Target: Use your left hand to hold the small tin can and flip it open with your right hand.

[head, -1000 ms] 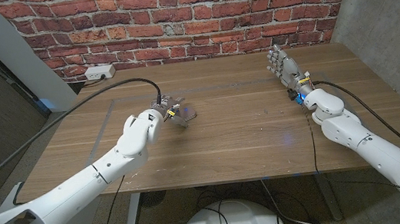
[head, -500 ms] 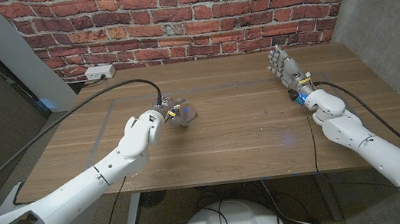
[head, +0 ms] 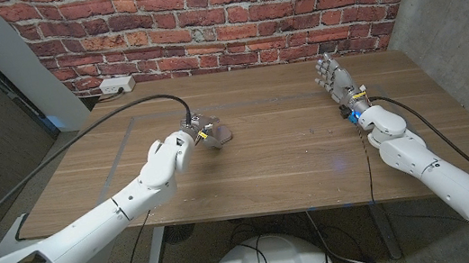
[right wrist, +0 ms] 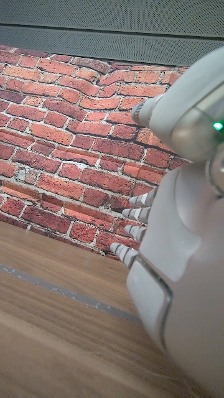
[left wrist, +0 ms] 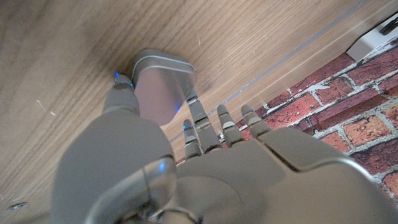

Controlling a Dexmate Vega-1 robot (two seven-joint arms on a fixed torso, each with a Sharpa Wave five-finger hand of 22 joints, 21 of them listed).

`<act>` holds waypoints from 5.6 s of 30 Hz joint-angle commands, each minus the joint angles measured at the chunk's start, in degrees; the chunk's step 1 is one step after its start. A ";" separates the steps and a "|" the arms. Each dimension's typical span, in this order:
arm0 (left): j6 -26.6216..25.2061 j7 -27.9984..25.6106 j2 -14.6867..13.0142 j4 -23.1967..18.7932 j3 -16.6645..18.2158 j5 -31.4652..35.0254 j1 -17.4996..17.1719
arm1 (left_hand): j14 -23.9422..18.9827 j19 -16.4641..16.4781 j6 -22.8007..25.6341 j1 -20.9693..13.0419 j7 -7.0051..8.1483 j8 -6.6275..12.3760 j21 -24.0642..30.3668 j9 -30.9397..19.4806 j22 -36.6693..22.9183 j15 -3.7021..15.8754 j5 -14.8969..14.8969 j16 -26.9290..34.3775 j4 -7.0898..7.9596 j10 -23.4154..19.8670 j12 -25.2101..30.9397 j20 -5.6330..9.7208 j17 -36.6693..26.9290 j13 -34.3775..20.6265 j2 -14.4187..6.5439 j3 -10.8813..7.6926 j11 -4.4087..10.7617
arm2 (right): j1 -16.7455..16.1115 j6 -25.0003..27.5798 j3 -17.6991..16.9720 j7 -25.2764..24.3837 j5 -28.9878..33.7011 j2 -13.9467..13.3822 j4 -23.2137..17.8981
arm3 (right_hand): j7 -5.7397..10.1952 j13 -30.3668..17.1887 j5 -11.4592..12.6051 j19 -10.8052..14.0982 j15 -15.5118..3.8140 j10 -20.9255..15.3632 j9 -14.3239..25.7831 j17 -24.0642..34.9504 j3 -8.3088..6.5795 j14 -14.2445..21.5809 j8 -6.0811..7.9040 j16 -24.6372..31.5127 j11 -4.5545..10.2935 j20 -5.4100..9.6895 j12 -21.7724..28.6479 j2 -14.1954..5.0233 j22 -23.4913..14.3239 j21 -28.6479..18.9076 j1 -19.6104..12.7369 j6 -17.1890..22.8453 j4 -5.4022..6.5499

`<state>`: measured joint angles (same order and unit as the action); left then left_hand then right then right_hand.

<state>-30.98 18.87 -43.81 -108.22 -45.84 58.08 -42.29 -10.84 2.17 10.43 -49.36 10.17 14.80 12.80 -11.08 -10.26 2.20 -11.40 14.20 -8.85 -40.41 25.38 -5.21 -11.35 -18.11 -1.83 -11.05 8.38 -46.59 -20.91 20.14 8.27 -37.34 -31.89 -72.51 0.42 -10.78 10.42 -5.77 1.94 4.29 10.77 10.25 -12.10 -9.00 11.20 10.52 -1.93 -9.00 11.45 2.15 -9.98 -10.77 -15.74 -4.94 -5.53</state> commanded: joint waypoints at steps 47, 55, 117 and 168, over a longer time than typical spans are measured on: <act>-2.23 -20.08 1.86 -2.93 7.27 -32.30 -0.99 | 0.53 1.05 -4.25 -1.54 -1.79 -3.18 -0.70 -0.17 -0.16 7.69 0.84 -1.41 1.10 -4.67 -0.59 -0.27 -0.80 0.15 -0.16 -0.65 4.27 | -2.51 -1.63 -1.52 -1.32 0.05 -1.03 -2.45 | -0.14 -0.11 -0.12 -0.32 -0.02 0.19 0.34 0.15 0.26 -0.49 0.20 0.15 -0.11 -0.14 0.66 -0.83 -0.22 -0.24 -0.09 -0.34 -0.21; -0.76 -22.67 2.96 -2.24 9.12 -37.58 -1.20 | 1.51 0.98 -4.69 -1.45 -2.21 -3.30 -0.82 -0.16 -0.16 7.34 0.90 -1.92 1.21 -3.80 -1.38 -0.33 -0.78 0.59 0.03 -0.56 4.22 | -3.59 -1.92 -1.80 -3.66 0.81 -0.92 -3.56 | -0.04 -0.11 -0.12 -0.35 -0.04 -0.07 0.34 0.15 0.28 -0.37 0.21 0.20 -0.01 -0.18 0.78 -0.90 -0.22 -0.23 -0.10 -0.32 -0.25; 37.93 -17.01 12.46 24.35 11.10 -69.16 6.72 | 2.32 0.69 -5.30 -0.58 -2.93 -2.79 -1.22 0.10 -0.15 7.45 0.36 -2.10 2.33 -3.59 -4.85 0.71 -0.59 1.91 -0.69 -0.30 4.24 | -8.22 13.85 -0.39 -15.96 10.94 -9.09 -22.74 | 0.23 -1.77 -0.25 2.07 2.93 -13.19 0.38 0.27 0.06 4.36 0.50 1.10 -2.60 -3.08 6.37 -1.22 -0.20 -1.10 -2.41 -0.45 -2.06; 46.80 -5.31 16.94 36.13 12.20 -81.99 8.56 | 3.94 -0.60 -5.48 -4.89 -2.12 -3.00 -1.45 0.06 -0.07 7.26 0.51 -2.49 0.74 -3.58 -6.43 0.70 -0.60 1.71 -1.82 -2.18 4.32 | -8.81 20.25 0.14 -16.13 10.88 -11.39 -32.83 | 0.44 -1.19 0.27 10.56 6.15 -13.98 0.54 -0.06 -2.67 10.26 0.77 0.85 -2.63 -3.06 6.10 -2.59 0.05 -1.57 -11.03 -2.11 -4.34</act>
<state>13.94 12.68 -27.28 -73.70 -33.17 -24.58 -34.81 -6.93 1.81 4.71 -53.65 7.68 11.52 11.44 -10.94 -10.12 2.04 -10.63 11.65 -8.31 -40.29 18.79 -4.51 -11.88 -16.13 -3.27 -12.82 8.83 -55.17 -3.45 20.20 -7.04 -26.50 -42.53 -102.11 0.93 -11.97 10.42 4.21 8.18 -9.54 11.06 10.13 -14.19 0.96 11.49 11.47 -5.08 -11.80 17.48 -0.51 -9.85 -12.32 -25.79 -6.31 -9.78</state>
